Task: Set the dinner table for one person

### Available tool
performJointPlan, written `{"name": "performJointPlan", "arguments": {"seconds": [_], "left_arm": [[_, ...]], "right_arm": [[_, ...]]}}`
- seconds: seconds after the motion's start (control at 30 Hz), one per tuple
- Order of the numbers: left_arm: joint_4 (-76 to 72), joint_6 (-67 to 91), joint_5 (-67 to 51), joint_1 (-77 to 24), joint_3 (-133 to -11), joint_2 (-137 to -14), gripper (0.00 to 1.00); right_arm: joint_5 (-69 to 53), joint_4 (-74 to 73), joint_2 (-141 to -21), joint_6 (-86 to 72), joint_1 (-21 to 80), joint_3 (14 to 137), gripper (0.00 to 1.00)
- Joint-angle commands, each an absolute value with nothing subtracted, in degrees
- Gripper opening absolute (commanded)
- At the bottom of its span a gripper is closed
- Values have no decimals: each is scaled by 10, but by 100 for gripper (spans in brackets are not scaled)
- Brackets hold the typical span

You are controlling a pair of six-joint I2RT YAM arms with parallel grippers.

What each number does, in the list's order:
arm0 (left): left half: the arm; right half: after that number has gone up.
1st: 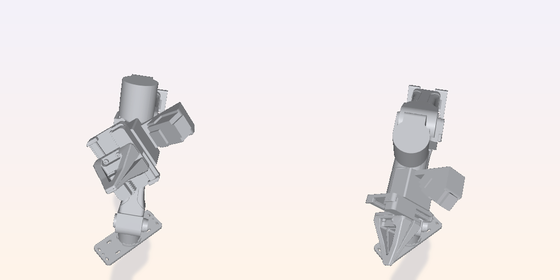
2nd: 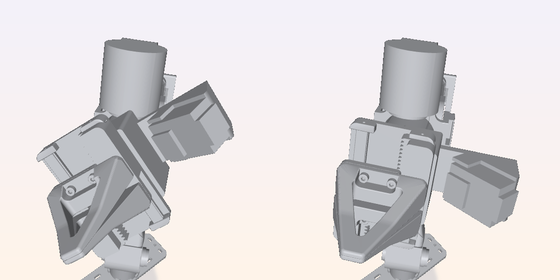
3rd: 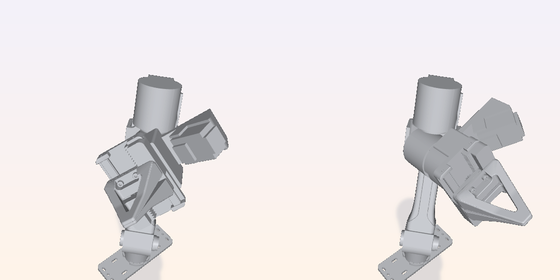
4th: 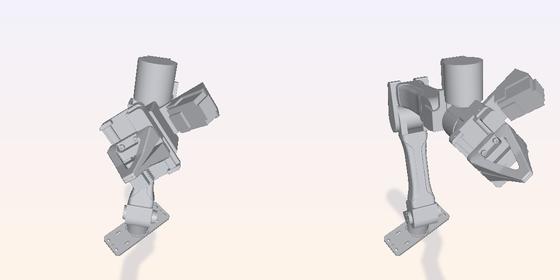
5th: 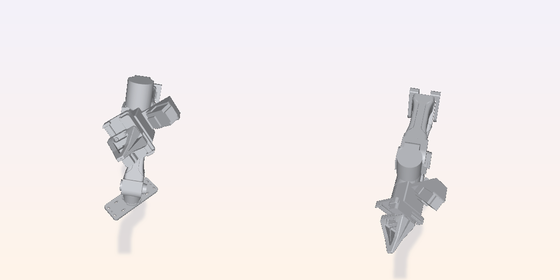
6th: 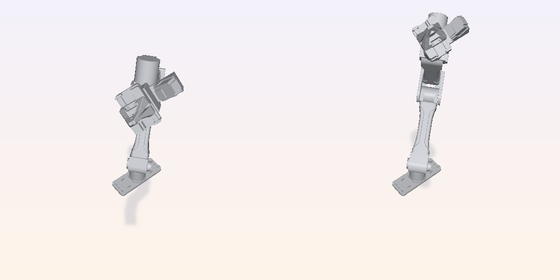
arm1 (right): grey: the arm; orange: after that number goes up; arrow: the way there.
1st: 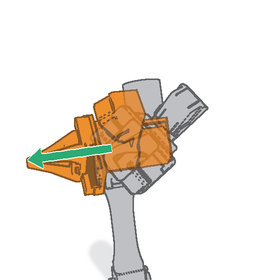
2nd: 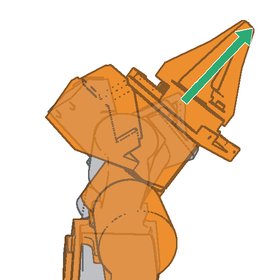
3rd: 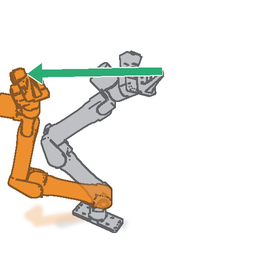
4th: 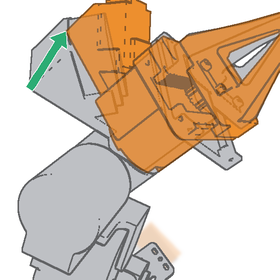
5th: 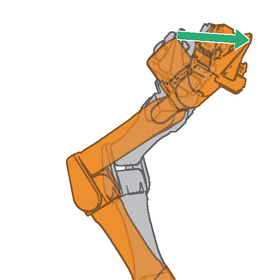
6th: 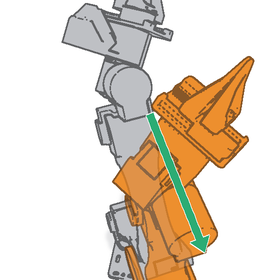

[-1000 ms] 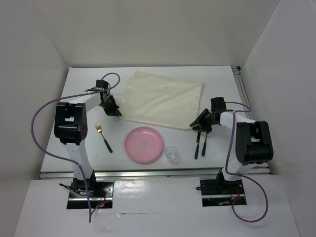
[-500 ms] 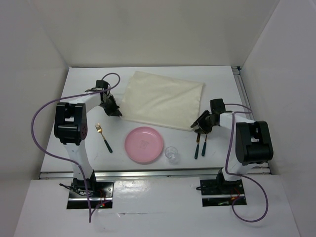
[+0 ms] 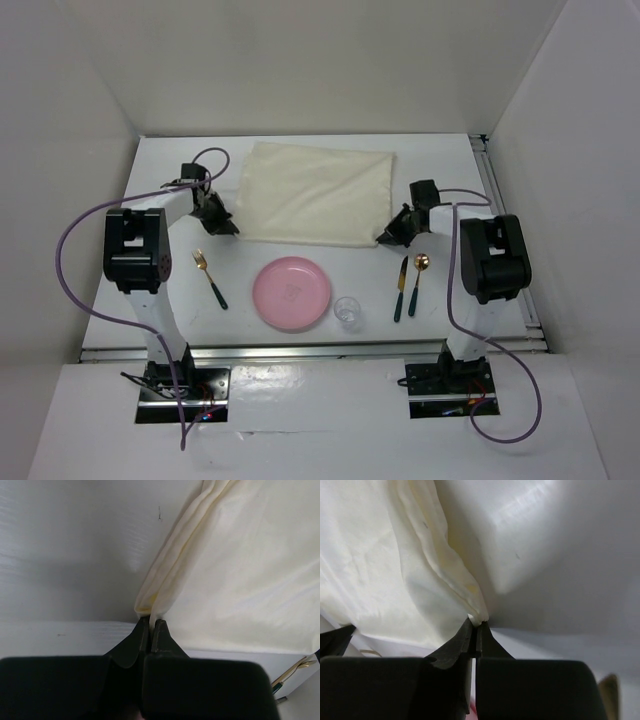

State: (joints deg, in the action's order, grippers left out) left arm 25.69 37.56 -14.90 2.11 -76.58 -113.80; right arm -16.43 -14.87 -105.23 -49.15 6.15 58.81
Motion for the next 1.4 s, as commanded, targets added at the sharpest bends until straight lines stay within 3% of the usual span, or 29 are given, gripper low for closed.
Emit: {"name": "performJointPlan", "arguments": {"seconds": [0.0,0.47,1.13,1.2,1.27,1.3,1.37], "left_arm": [[254,381,-157,27,-766,-1121,0],[252,359,-157,27,-631,-1034,0],[277,348,-131,-1,-637,-1020,0],[291,348,-125,-1,-646,-1020,8],[298,343,-119,-1,-653,-1014,20],[307,343,-110,-1,-653,-1005,37],[312,343,-101,-7,-658,-989,49]], "right_arm": [[-117,-152,-1078,-465,71,638,0],[-89,-157,-1018,-431,71,544,0],[-70,-157,-919,-431,71,450,0],[-70,-163,-918,-431,71,450,2],[-70,-168,-906,-431,71,450,10],[-70,-168,-906,-424,71,450,12],[-65,-173,-886,-424,71,456,19]]}}
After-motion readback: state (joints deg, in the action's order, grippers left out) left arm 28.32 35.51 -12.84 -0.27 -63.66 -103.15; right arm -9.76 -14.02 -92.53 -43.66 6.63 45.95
